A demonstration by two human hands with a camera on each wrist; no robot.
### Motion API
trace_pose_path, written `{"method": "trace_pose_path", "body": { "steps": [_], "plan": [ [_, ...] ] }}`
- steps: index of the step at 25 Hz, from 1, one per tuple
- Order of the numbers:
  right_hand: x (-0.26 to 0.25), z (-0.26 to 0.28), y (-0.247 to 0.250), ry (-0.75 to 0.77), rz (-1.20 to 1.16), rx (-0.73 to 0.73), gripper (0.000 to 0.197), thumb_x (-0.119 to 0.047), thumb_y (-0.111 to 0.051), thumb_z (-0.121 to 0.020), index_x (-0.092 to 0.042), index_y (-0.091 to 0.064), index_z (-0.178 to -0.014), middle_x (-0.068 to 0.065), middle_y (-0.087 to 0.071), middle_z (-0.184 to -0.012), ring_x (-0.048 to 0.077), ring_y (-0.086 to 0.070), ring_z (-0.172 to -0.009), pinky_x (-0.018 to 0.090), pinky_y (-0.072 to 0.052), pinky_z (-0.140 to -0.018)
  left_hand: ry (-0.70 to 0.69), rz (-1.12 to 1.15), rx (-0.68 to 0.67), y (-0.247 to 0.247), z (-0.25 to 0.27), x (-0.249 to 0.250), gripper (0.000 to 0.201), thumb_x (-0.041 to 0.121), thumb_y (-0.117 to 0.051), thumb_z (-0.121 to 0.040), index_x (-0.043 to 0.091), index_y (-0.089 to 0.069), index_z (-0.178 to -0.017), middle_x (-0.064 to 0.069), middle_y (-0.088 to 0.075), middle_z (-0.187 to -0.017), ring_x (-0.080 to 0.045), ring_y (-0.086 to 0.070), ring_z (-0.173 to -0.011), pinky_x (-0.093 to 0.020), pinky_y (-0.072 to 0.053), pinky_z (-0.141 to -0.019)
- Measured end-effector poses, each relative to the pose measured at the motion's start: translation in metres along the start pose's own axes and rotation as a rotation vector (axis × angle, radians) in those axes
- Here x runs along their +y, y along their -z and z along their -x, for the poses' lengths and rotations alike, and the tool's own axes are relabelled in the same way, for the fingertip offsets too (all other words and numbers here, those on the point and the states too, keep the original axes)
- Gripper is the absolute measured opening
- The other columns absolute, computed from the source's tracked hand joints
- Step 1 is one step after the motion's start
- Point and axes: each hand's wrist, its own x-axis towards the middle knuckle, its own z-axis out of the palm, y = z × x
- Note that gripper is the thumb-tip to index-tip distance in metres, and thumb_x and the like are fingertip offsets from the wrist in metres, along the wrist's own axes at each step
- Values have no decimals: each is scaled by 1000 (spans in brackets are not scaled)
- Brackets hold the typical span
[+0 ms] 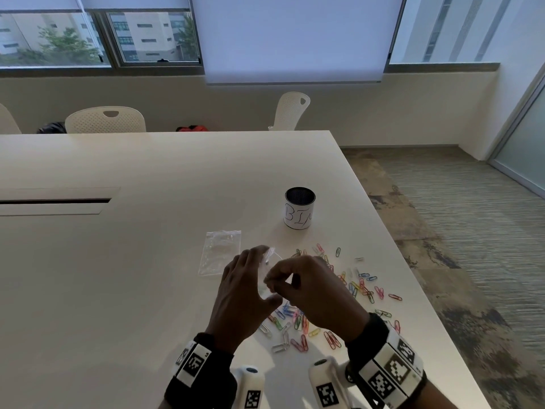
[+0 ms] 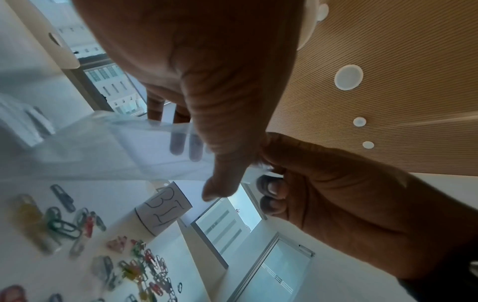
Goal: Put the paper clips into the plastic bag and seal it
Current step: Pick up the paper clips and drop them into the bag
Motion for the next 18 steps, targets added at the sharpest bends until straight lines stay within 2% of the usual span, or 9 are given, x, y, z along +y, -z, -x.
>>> {"method": "trace_pose_path", "body": {
  "steps": [3, 6, 8, 10, 12, 15, 18],
  "plan": [
    [6, -7, -2, -11, -65, -24, 11, -29, -71, -95, -24, -75, -103, -11, -76, -96, -3, -68, -67, 13, -55, -67, 46, 27, 10, -2, 2, -5, 70, 26, -83, -77, 24, -47, -137, 9, -60, -123, -11, -55, -113, -31, -47, -105],
    [31, -19, 7, -98, -50, 107, 9, -26, -71, -95, -20, -73, -102, -12, -74, -91, -4, -67, -69, 8, -53, -65, 102, 32, 34, 6, 7, -22, 68, 20, -87, -73, 18, -52, -132, 6, -60, -114, -14, -56, -105, -31, -49, -97],
    [56, -30, 12, -146, 35, 164, 7, -19, -74, -93, -17, -75, -100, -7, -77, -92, -4, -67, -71, 8, -53, -65, 141, 51, 43, 14, 9, -35, 67, 17, -88, -72, 18, -53, -129, 5, -59, -111, -17, -58, -102, -30, -48, -93],
    [82, -40, 13, -197, 136, 138, 14, -16, -78, -89, -15, -76, -103, 0, -79, -99, 2, -68, -78, 18, -58, -75, 148, 53, 25, 20, 12, -45, 64, 17, -87, -73, 19, -53, -127, 6, -58, -110, -18, -58, -102, -27, -45, -90],
    [105, -52, 14, -276, 263, 23, 39, -24, -84, -84, -14, -71, -120, 6, -74, -116, 15, -68, -98, 30, -57, -88, 140, 38, -6, 21, 14, -51, 64, 18, -86, -75, 21, -51, -128, 8, -56, -111, -16, -56, -105, -24, -42, -90],
    [128, -69, 19, -361, 367, -155, 88, -44, -89, -74, -14, -49, -147, 9, -52, -146, 27, -50, -133, 42, -46, -110, 150, 31, -35, 19, 14, -56, 65, 21, -84, -77, 24, -48, -131, 11, -53, -115, -13, -54, -109, -23, -41, -92],
    [142, -84, 19, -363, 349, -264, 112, -54, -89, -68, -18, -32, -157, 8, -37, -158, 29, -35, -145, 49, -37, -119, 155, 37, -48, 15, 9, -59, 68, 22, -85, -77, 25, -46, -133, 12, -53, -117, -12, -54, -110, -26, -44, -95]
  ]
}}
